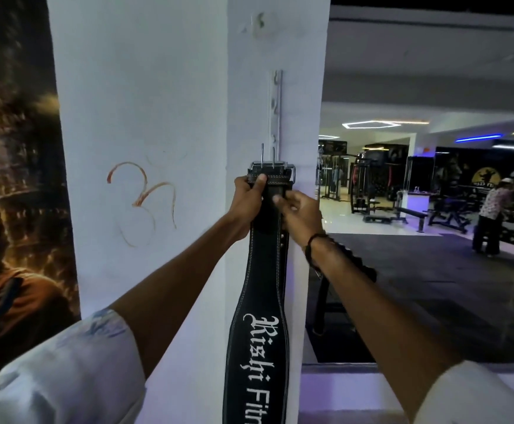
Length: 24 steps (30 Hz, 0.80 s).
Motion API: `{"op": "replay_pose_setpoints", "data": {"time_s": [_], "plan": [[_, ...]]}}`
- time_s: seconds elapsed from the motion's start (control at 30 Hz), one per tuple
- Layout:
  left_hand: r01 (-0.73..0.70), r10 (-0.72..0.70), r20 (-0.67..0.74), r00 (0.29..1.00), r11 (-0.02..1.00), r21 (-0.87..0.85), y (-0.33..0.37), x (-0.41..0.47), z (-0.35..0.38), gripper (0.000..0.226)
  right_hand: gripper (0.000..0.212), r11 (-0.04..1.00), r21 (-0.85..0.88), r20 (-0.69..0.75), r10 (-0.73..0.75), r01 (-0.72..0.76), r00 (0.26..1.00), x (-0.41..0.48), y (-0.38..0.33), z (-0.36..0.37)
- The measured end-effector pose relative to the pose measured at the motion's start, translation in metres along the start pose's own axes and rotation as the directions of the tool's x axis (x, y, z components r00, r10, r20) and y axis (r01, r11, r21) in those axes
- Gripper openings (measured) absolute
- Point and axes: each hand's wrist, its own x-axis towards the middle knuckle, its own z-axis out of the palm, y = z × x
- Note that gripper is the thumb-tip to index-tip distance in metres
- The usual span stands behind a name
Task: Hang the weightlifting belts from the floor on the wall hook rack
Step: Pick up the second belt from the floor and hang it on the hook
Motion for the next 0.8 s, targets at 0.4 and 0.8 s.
{"op": "replay_pose_setpoints", "data": {"time_s": [0.4,0.8], "plan": [[-0.012,0.013,-0.02,1.0,0.999,0.043,0.001,0.012,0.006,0.044,0.027,0.992,-0.069,0.222,0.119,-0.107,0.968,-0.007,-0.007,-0.022],[-0.111,0.113,-0.034,0.993,0.992,0.062,0.047,0.033,0.012,0.045,0.012,0.928,-0.289,0.331,0.328,-0.235,0.885,-0.099,0.074,-0.007]]}}
